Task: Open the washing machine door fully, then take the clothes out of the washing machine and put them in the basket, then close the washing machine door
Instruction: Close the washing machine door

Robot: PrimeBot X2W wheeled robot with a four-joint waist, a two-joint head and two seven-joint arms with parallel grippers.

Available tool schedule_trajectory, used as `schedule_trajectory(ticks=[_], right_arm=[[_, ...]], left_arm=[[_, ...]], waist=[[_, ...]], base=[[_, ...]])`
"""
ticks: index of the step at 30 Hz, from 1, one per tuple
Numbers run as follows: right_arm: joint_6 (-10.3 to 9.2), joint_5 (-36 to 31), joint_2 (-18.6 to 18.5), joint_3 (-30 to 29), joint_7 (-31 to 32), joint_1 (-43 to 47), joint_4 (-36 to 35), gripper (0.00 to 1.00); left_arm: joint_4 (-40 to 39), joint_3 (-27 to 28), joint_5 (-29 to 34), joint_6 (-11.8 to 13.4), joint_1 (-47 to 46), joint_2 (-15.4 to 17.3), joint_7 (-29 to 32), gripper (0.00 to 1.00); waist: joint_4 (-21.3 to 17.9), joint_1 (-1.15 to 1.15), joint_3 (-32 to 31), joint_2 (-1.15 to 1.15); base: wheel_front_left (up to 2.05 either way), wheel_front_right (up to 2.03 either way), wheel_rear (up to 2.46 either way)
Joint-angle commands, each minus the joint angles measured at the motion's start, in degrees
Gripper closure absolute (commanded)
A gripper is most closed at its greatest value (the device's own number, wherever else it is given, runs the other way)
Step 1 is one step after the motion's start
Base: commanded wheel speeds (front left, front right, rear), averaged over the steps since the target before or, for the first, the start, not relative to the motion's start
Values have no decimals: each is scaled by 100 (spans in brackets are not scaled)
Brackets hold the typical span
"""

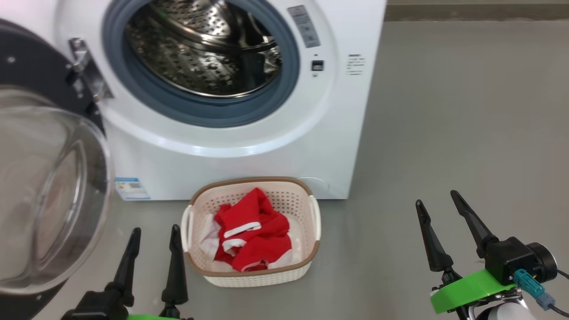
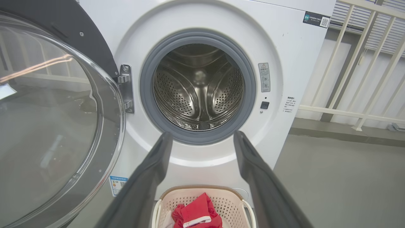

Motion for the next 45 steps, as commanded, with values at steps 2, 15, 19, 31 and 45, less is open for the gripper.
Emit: schedule_trajectory(ticks=[2,15,19,31,45], right_arm=[[20,-53,-21,119,-36,-94,-175,0],[20,-162,-21,203,-36,-111,-230,0],[20,-220,-21,254,-36,-120,-235,0],[20,-110,-21,529,-36,-145,-248,0],[20,-97,-21,567,-36,-78,-227,0]], left_arm=[[-220,149,97,59,-100,62,48,0],[-419,171,147,234,-63,101,113,0],[-473,180,174,313,-26,95,99,0],[-616,229,237,500,113,191,276,0],[-730,286,186,616,232,224,278,0]], waist=[[393,0,18,0],[1234,0,32,0],[1476,0,4,0],[2092,0,-182,0],[2409,0,-194,0]], base=[[0,0,0],[0,0,0],[0,0,0],[0,0,0],[0,0,0]])
